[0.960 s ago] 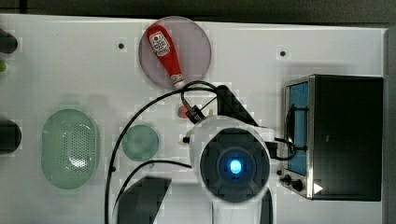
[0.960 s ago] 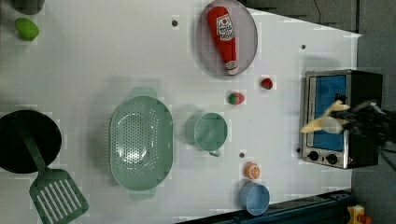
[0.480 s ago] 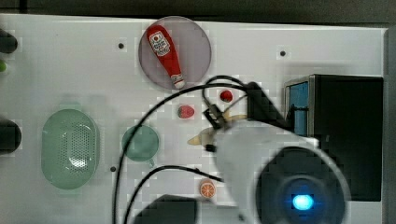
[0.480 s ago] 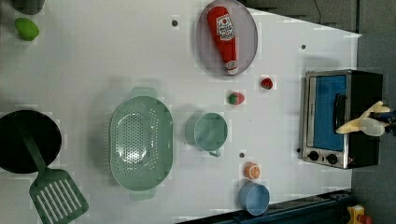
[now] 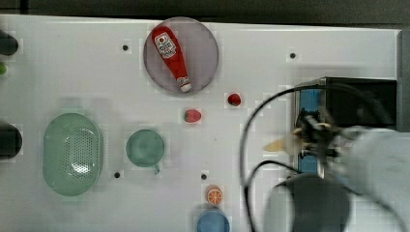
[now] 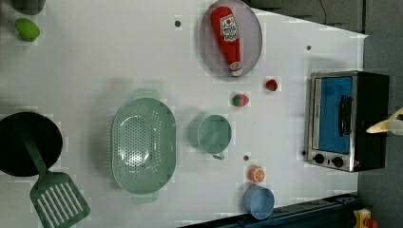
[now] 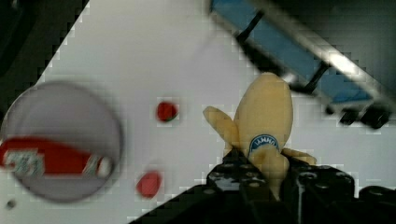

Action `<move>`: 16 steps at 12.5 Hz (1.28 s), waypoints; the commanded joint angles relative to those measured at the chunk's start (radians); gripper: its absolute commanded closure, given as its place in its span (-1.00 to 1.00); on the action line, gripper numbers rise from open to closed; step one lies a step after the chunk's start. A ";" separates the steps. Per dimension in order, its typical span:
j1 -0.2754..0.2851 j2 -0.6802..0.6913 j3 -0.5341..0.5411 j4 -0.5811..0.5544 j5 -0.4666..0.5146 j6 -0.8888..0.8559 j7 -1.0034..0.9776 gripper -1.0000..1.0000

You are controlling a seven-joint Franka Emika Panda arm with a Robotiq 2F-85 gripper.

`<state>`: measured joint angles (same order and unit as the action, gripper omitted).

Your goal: Pick banana from table and place on oven.

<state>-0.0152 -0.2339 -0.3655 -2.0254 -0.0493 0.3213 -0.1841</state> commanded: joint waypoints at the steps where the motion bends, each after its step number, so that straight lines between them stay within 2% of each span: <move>1: -0.035 0.108 -0.076 0.031 -0.035 0.055 -0.282 0.64; 5: -0.039 0.287 -0.198 0.113 -0.036 0.118 -0.523 0.64; 8: -0.039 0.383 -0.229 0.161 -0.036 0.136 -0.628 0.64; 9: -0.039 0.397 -0.232 0.162 -0.036 0.136 -0.635 0.57; 16: -0.039 0.418 -0.231 0.162 -0.036 0.134 -0.634 -1.00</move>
<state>-0.0518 0.2207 -0.5938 -1.8750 -0.0864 0.4531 -0.7861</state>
